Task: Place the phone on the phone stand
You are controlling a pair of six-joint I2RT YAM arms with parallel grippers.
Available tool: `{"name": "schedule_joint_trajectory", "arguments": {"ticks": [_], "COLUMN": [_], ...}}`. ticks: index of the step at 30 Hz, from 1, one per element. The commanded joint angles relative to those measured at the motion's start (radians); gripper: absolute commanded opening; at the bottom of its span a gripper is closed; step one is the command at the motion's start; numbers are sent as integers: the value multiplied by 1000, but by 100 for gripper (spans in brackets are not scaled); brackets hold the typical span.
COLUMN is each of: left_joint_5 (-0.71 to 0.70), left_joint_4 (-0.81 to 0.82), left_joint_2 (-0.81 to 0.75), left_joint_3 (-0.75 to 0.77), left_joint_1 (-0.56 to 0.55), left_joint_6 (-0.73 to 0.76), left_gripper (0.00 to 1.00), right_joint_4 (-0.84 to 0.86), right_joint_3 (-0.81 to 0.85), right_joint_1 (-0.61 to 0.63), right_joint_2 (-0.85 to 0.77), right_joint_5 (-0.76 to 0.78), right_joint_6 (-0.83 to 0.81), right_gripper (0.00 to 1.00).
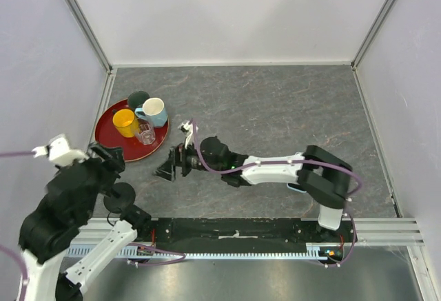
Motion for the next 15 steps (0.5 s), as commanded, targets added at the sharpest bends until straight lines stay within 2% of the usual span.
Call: {"name": "schedule_joint_trajectory", "arguments": {"ticks": [1, 2, 6, 15], "left_joint_5": [203, 228, 308, 365], "left_joint_4": [268, 297, 285, 234], "left_joint_2": [-135, -135, -90, -67], "left_joint_3": [2, 10, 92, 168], "left_joint_1": [2, 2, 2, 2], "left_joint_6": [110, 136, 199, 276], "left_gripper": [77, 77, 75, 73], "right_joint_4": [237, 271, 268, 76], "right_joint_3": [123, 144, 302, 618], "right_joint_1": [29, 51, 107, 189], "right_joint_2": [151, 180, 331, 555], "right_joint_5": [96, 103, 132, 189], "right_joint_6": [421, 500, 602, 758], "right_gripper": [98, 98, 98, 98]}}
